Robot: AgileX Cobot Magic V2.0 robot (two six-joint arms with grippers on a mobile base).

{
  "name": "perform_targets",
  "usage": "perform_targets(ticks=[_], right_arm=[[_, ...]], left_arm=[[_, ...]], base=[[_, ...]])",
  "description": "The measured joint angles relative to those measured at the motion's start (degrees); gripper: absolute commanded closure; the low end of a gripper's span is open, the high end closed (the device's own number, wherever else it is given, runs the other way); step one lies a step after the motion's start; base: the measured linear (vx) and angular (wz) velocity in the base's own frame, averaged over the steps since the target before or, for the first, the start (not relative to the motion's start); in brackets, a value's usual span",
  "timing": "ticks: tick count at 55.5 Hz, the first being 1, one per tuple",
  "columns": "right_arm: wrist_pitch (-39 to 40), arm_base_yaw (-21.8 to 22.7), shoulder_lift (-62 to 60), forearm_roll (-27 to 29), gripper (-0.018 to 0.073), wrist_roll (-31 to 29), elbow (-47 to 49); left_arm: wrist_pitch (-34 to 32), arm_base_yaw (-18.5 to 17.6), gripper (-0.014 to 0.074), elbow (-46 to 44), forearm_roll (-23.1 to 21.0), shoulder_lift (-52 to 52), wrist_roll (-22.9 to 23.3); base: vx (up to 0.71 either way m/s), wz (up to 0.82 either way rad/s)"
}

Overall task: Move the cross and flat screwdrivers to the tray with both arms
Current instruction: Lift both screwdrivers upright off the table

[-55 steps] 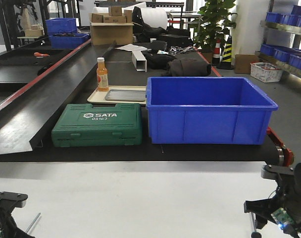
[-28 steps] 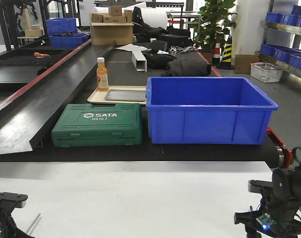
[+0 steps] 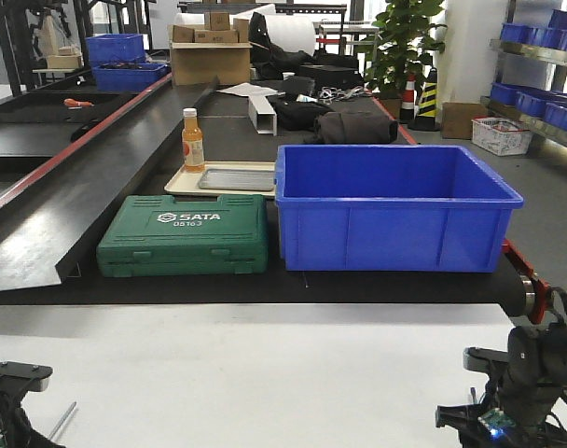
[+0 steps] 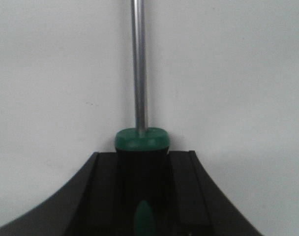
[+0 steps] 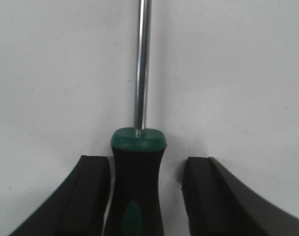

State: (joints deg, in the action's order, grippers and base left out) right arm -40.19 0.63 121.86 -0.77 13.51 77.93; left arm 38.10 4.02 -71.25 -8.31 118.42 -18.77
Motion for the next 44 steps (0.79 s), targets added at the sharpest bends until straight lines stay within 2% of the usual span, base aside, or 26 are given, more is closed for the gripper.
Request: perform_targets(ticks=[23, 36, 44], right_arm=[[0.2, 0.0, 0.1, 0.8, 0.0575, -1.4, 0.2], [-0.3, -0.4, -1.5, 0.8, 0.0571, -7.3, 0.1], [0.3, -1.1, -7.2, 1.3, 0.057, -11.8, 0.1]], left_arm=[[0.0, 0.0, 0.0596, 0.0, 0.0, 0.0, 0.0], [0.3, 0.0, 0.0596, 0.0, -2.9, -0.7, 0.0], [-0.7, 0.0, 0.0596, 0.1, -4.3, -4.6, 0.0]], base=[[0.0, 0.0], [0.0, 0.0], [0.0, 0.0]])
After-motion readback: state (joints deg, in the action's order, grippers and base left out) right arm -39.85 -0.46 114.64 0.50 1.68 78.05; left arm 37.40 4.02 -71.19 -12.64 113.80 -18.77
